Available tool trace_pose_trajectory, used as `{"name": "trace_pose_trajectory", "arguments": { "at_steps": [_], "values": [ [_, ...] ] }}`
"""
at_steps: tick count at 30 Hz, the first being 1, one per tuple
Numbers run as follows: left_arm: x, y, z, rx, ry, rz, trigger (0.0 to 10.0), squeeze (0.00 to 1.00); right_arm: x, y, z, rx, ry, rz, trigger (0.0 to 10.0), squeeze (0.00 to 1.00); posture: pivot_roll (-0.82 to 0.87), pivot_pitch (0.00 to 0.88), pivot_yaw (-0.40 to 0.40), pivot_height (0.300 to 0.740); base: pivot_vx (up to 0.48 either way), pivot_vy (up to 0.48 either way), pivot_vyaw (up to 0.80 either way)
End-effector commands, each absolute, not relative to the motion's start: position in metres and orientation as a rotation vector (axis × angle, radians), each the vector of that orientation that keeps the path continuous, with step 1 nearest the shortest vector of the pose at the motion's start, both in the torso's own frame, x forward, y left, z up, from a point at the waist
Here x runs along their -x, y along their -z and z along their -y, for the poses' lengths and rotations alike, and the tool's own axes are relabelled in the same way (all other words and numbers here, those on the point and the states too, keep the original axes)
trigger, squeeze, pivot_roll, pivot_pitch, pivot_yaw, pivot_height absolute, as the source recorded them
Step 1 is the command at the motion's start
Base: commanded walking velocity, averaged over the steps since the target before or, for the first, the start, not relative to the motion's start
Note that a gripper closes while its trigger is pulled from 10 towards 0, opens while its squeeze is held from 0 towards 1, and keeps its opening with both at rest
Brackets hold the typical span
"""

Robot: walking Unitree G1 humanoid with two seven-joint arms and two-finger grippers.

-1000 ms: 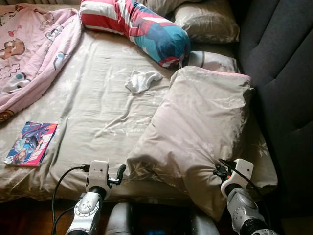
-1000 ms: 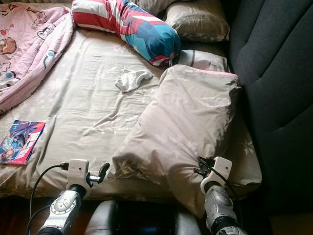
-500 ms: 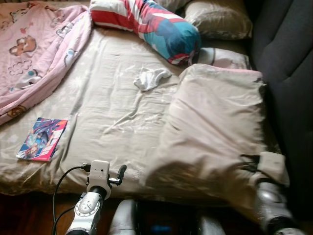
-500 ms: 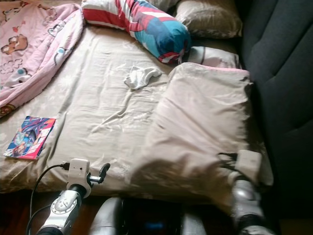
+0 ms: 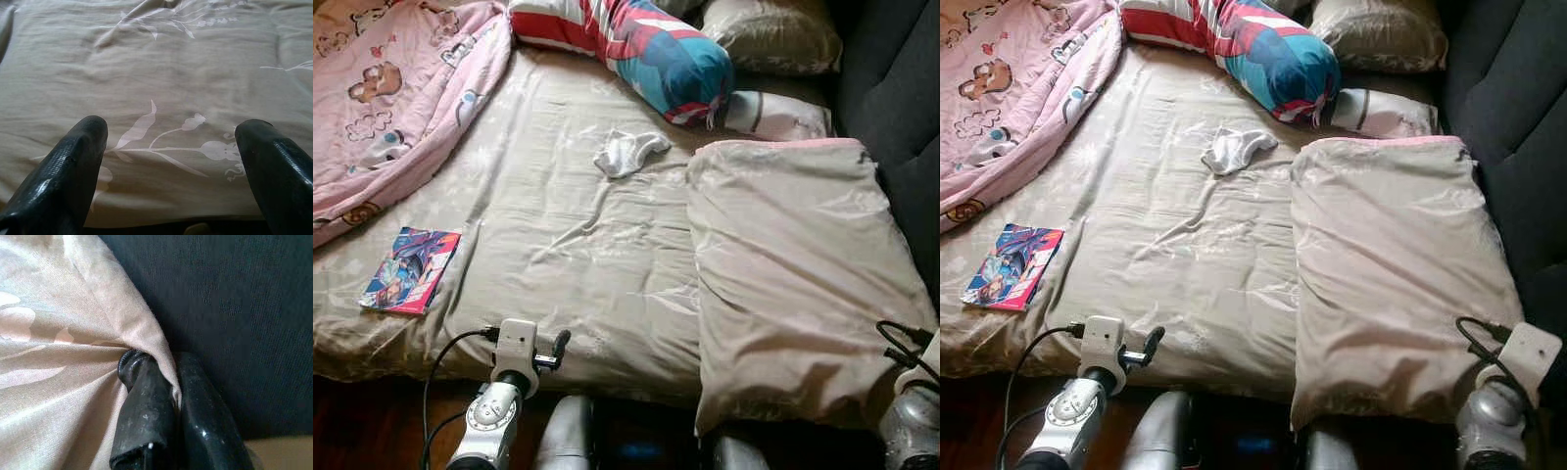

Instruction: Clean up the room

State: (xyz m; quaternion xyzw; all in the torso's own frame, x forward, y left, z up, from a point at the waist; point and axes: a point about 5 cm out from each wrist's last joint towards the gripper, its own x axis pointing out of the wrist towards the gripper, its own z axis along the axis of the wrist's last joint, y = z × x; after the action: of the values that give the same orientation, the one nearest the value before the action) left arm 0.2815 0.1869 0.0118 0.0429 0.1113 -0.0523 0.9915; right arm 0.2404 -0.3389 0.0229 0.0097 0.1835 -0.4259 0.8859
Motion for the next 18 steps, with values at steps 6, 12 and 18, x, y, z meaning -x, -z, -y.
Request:
{"name": "trace_pose_trajectory", "arguments": {
  "at_steps": [6, 12, 18],
  "values": [
    [-0.272, -0.002, -0.194, -0.102, 0.108, -0.28, 10.0, 0.0, -0.212, -0.002, 0.346, -0.103, 1.007, -0.474, 10.0, 1.0, 0.04, 0.22, 0.014, 0.646, 0.0, 0.0, 0.0],
    [-0.272, -0.001, -0.19, -0.096, 0.116, -0.281, 10.0, 0.0, -0.22, -0.017, 0.353, -0.044, 1.013, -0.394, 10.0, 1.0, 0.04, 0.22, 0.014, 0.646, 0.0, 0.0, 0.0],
    [-0.271, 0.0, -0.189, -0.091, 0.12, -0.287, 10.0, 0.0, -0.253, -0.051, 0.339, 0.159, 0.782, -0.157, 10.0, 1.0, 0.03, 0.219, 0.012, 0.646, 0.0, 0.0, 0.0]
  ]
}}
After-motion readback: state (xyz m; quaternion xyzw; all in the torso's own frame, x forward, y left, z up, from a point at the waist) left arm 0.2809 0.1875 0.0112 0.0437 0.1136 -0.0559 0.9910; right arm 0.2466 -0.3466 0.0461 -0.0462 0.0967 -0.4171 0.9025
